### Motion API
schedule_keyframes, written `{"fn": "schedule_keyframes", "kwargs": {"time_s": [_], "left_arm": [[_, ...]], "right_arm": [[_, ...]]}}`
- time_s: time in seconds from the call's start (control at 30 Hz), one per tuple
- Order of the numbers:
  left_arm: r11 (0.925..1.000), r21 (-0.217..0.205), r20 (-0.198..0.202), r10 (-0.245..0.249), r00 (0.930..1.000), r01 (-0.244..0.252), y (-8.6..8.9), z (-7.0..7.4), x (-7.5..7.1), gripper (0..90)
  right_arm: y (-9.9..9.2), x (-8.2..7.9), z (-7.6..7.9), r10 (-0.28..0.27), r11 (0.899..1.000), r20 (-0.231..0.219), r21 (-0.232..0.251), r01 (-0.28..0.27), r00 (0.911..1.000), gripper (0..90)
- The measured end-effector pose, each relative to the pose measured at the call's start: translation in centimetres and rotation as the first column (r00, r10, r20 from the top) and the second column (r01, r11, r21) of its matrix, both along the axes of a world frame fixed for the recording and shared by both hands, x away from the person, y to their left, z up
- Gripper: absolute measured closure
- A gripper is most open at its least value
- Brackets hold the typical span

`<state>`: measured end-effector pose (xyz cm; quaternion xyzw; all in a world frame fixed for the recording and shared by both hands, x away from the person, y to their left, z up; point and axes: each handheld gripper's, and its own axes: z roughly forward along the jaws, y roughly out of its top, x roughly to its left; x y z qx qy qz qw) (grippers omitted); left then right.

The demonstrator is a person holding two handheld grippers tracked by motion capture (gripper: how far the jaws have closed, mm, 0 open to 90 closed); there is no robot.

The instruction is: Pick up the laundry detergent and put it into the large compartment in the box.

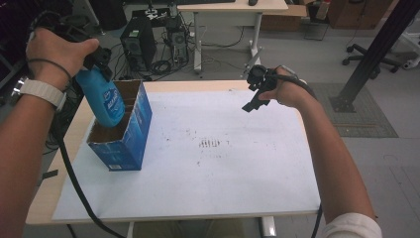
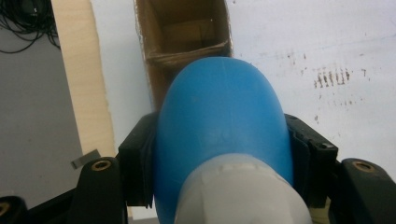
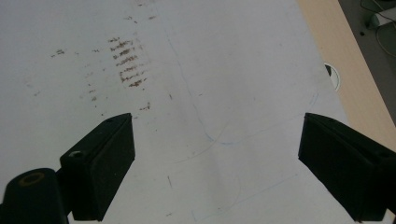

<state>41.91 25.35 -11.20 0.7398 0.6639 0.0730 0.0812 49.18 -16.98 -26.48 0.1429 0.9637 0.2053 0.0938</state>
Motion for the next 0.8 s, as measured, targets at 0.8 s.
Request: {"fn": "schedule_keyframes", "kwargs": {"time_s": [0.8], "left_arm": [[0.9996,-0.006,-0.012,0.026,0.9996,-0.026,1.4,-7.4,0.9,37.4]], "right_arm": [[0.1,0.1,-0.6,-0.006,1.000,-0.017,-0.011,0.006,0.9998,10.8]]}}
